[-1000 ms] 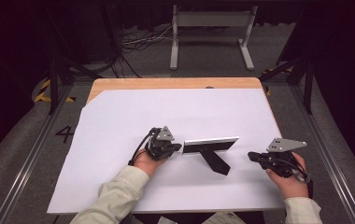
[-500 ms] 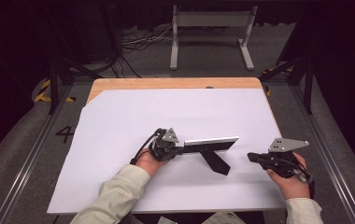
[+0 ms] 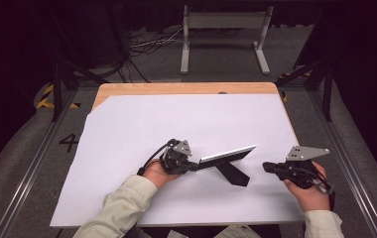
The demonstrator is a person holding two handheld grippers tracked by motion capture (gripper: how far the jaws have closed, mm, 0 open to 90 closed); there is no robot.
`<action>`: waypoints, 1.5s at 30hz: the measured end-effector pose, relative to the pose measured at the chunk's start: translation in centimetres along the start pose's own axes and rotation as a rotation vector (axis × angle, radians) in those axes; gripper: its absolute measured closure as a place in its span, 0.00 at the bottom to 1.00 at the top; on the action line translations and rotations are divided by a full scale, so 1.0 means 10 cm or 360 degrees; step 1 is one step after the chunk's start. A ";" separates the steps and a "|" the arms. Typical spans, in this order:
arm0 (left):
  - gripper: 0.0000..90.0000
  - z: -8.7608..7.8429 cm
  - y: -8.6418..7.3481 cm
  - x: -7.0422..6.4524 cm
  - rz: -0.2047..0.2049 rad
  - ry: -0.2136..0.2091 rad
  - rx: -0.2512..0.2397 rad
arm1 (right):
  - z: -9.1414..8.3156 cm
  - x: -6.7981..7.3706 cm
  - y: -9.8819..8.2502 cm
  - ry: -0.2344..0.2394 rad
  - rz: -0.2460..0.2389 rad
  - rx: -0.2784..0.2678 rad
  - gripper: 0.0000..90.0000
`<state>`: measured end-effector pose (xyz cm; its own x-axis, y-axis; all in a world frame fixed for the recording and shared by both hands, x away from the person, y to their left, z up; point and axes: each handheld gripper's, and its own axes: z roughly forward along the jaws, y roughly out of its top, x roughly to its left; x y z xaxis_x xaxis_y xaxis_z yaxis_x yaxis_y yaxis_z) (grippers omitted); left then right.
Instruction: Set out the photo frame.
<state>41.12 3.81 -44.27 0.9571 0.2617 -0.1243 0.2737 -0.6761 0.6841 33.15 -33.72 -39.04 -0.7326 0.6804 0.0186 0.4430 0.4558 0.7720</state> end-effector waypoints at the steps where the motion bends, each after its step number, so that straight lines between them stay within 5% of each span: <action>1: 1.00 0.00 0.01 -0.01 0.0028 -0.0006 0.0008 | 0.00 0.00 0.00 0.0001 0.0000 -0.0001 0.96; 45: 1.00 0.16 0.14 -0.44 0.0363 -0.0438 0.0231 | -0.09 0.13 0.15 0.0005 -0.0063 -0.0001 0.91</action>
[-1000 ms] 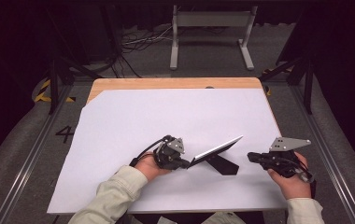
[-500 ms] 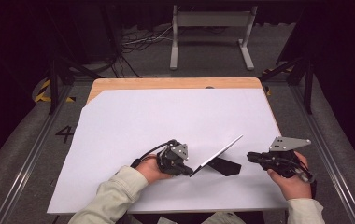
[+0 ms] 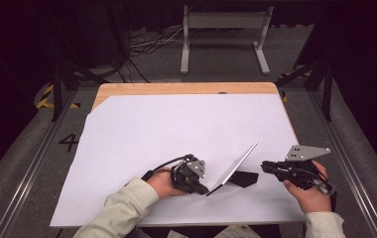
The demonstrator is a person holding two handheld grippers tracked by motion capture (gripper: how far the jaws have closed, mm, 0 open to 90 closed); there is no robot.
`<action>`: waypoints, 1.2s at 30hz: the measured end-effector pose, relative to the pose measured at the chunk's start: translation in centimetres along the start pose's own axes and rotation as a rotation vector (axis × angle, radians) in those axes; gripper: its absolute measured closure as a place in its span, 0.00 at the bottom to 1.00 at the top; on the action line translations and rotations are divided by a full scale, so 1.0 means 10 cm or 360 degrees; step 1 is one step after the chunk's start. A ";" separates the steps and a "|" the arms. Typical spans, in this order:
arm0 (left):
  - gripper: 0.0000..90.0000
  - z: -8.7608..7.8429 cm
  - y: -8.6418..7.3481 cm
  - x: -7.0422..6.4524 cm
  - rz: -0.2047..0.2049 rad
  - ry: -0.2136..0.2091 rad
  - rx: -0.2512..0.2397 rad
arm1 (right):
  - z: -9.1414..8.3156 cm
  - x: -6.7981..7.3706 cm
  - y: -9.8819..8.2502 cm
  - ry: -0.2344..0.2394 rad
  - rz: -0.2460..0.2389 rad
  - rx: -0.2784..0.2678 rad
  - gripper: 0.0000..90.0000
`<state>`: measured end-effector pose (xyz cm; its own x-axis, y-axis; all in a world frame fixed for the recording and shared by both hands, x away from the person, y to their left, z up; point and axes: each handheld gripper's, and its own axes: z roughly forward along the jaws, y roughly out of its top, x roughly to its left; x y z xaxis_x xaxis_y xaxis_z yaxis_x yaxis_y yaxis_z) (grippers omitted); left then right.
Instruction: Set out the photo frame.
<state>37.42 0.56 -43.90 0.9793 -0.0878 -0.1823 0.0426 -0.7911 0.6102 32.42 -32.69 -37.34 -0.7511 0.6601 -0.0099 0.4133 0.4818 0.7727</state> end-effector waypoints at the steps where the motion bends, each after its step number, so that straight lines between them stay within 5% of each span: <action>1: 1.00 0.01 0.01 -0.01 0.0010 -0.0008 0.0005 | 0.00 0.01 0.01 0.0004 -0.0003 -0.0001 0.91; 25: 1.00 0.29 0.27 -0.18 0.0153 -0.0184 0.0015 | -0.15 -0.01 -0.06 -0.0087 0.0110 0.0043 0.91; 36: 1.00 0.46 0.44 -0.26 0.0231 -0.0205 -0.0006 | -0.26 0.01 -0.15 -0.0124 0.0148 0.0045 0.91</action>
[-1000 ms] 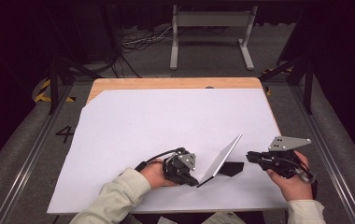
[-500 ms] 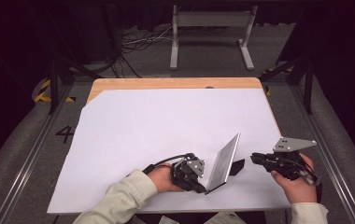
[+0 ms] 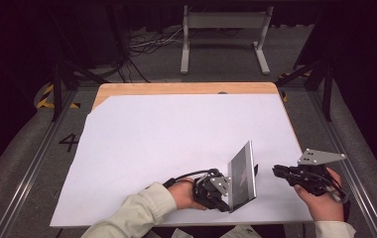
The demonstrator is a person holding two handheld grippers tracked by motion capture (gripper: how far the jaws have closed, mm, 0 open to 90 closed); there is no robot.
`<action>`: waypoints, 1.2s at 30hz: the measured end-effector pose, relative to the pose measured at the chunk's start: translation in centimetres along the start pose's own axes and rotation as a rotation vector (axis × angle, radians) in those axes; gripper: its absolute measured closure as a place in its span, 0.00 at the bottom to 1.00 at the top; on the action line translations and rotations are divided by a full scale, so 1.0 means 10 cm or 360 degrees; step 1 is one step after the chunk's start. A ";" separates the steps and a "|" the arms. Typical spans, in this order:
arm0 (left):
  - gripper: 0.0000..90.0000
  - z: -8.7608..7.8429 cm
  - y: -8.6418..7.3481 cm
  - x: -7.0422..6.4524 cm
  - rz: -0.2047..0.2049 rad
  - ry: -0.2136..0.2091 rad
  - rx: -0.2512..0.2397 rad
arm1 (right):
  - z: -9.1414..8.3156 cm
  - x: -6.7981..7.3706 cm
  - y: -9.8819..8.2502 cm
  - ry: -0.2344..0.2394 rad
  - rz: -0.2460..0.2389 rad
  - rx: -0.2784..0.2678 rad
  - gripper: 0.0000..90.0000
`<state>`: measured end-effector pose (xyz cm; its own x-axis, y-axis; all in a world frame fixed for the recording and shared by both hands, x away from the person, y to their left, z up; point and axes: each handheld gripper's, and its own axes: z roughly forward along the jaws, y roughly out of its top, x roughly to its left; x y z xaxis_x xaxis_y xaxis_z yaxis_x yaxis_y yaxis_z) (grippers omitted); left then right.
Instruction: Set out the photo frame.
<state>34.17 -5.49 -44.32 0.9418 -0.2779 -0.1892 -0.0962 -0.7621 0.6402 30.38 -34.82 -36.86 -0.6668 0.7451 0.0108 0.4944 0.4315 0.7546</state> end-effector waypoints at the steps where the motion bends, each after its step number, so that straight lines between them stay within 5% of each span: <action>1: 1.00 0.01 0.02 0.00 0.0010 -0.0003 0.0000 | -0.02 0.00 -0.02 -0.0005 0.0008 -0.0001 0.91; 11: 1.00 0.15 0.16 0.04 -0.0010 -0.0046 -0.0026 | -0.18 -0.05 -0.17 -0.0074 0.0080 -0.0019 0.91; 17: 1.00 0.16 0.15 0.00 0.0017 0.0058 -0.0067 | -0.18 -0.06 -0.16 -0.0069 0.0079 -0.0026 0.90; 36: 0.96 -0.24 -0.16 0.00 -0.0130 0.0143 -0.0149 | -0.09 -0.04 -0.07 -0.0056 0.0149 0.0007 0.88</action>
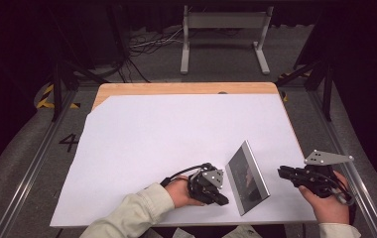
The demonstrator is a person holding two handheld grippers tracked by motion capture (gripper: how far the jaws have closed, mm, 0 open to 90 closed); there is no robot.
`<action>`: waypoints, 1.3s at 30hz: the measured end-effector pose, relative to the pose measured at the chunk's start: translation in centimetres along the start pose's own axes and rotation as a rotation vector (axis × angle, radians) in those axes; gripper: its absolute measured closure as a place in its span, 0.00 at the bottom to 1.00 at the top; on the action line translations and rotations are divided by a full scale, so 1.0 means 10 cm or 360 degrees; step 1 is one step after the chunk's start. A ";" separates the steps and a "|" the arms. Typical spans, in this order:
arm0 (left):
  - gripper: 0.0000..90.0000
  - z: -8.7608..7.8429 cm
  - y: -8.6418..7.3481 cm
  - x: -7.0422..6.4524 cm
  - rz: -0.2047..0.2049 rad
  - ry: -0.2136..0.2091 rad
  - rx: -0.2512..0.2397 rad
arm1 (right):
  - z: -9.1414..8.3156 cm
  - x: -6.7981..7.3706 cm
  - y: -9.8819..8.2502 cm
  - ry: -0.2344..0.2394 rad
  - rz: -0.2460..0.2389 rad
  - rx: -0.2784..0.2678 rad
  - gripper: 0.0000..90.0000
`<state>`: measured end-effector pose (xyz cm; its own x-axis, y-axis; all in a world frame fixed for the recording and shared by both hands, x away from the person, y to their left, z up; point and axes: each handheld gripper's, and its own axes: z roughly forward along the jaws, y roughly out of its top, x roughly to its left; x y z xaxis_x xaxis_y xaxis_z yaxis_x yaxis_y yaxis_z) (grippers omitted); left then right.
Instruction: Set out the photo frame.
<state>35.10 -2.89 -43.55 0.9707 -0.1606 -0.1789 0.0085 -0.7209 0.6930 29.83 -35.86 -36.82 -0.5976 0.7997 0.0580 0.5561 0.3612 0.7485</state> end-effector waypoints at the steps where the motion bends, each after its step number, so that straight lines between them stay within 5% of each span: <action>1: 0.96 -0.03 -0.02 0.01 -0.0004 0.0011 -0.0003 | 0.00 0.00 0.00 -0.0002 0.0001 -0.0001 0.88; 8: 0.96 -0.24 -0.17 0.06 -0.0085 0.0093 -0.0087 | -0.01 -0.01 0.06 -0.0023 0.0065 0.0032 0.88; 13: 0.95 -0.34 -0.24 0.09 -0.0070 0.0218 -0.0070 | -0.01 -0.03 0.09 -0.0002 0.0154 0.0056 0.85; 22: 0.91 -0.52 -0.43 0.25 -0.0156 0.0378 -0.0146 | -0.02 -0.02 0.19 -0.0010 0.0207 0.0132 0.84; 32: 0.88 -0.62 -0.55 0.36 -0.0294 0.0492 -0.0242 | -0.04 0.02 0.34 -0.0043 0.0209 0.0218 0.82; 39: 0.87 -0.65 -0.59 0.38 -0.0331 0.0515 -0.0275 | -0.08 0.01 0.44 -0.0055 0.0247 0.0252 0.82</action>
<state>40.27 5.17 -43.77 0.9692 0.2163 -0.1177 0.2255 -0.5876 0.7771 31.73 -34.54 -33.01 -0.4790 0.8666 0.1400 0.7253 0.3009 0.6191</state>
